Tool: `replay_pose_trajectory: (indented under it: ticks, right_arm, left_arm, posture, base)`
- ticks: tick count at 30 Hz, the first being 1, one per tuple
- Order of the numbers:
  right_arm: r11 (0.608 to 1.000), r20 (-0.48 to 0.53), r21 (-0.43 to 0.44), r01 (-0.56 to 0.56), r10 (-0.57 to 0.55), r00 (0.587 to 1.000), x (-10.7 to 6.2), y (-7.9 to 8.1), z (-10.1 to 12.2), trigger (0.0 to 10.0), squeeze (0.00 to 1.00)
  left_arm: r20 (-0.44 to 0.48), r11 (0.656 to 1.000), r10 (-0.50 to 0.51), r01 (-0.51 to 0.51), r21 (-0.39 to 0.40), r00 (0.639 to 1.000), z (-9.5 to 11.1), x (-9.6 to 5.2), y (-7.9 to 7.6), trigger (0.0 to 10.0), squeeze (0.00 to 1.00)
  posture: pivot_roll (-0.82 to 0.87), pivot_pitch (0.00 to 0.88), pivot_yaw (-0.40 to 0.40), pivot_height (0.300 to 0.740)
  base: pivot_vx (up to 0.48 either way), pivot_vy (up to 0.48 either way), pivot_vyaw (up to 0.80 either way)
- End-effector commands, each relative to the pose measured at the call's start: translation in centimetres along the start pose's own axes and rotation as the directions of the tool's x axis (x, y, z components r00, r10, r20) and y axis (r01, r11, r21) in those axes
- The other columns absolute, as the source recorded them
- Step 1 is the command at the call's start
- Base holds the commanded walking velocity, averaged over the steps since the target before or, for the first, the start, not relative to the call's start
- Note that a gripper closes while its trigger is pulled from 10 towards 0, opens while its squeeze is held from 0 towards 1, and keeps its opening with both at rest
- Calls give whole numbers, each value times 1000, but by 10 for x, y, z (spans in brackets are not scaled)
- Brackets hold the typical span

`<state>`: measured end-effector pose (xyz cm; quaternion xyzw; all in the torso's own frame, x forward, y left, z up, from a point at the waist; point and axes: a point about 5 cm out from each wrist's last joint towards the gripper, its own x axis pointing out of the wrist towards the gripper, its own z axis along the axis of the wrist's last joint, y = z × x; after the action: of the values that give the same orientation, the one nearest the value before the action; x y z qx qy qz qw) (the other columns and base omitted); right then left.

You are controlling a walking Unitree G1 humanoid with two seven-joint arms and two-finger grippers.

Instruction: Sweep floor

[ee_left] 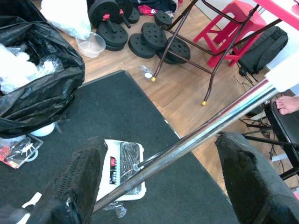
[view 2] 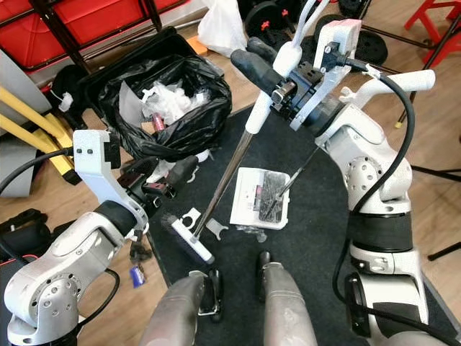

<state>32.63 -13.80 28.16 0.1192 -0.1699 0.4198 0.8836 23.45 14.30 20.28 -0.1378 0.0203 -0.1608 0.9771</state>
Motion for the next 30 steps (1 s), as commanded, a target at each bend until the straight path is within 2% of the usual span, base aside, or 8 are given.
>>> replay_pose_trajectory:
  ticks: [1, 4, 15, 19, 30]
  right_arm:
    - [999, 8, -31, -20, 21, 1000, 1, 1, 0, 10000, 0]
    - [998, 37, -63, -2, 5, 999, 4, -1, 3, 10000, 0]
    - [986, 28, -164, -39, 45, 999, 14, -2, 0, 10000, 0]
    - [973, 25, -226, -52, 59, 998, 15, -6, 8, 10000, 0]
    - [954, 65, -300, -8, 29, 997, 9, -15, 30, 10000, 0]
  left_arm:
    - [-20, 1000, 1, -1, 0, 1000, -2, -4, 1, 10000, 0]
    - [-21, 1000, 2, -2, 1, 1000, -1, -6, 2, 10000, 0]
    - [-28, 1000, 1, 0, 9, 1000, 1, -10, 3, 10000, 0]
    - [-30, 1000, 2, -2, 9, 1000, 1, -10, 3, 10000, 0]
    - [-29, 1000, 3, -3, 2, 1000, 1, -8, 2, 10000, 0]
  posture:
    - [100, 356, -56, 740]
    - [109, 366, -52, 740]
    - [132, 384, -43, 740]
    - [128, 379, -47, 740]
    - [116, 372, -48, 740]
  base:
    - [0, 0, 0]
    - [0, 0, 0]
    - [0, 0, 0]
    - [0, 0, 0]
    - [0, 0, 0]
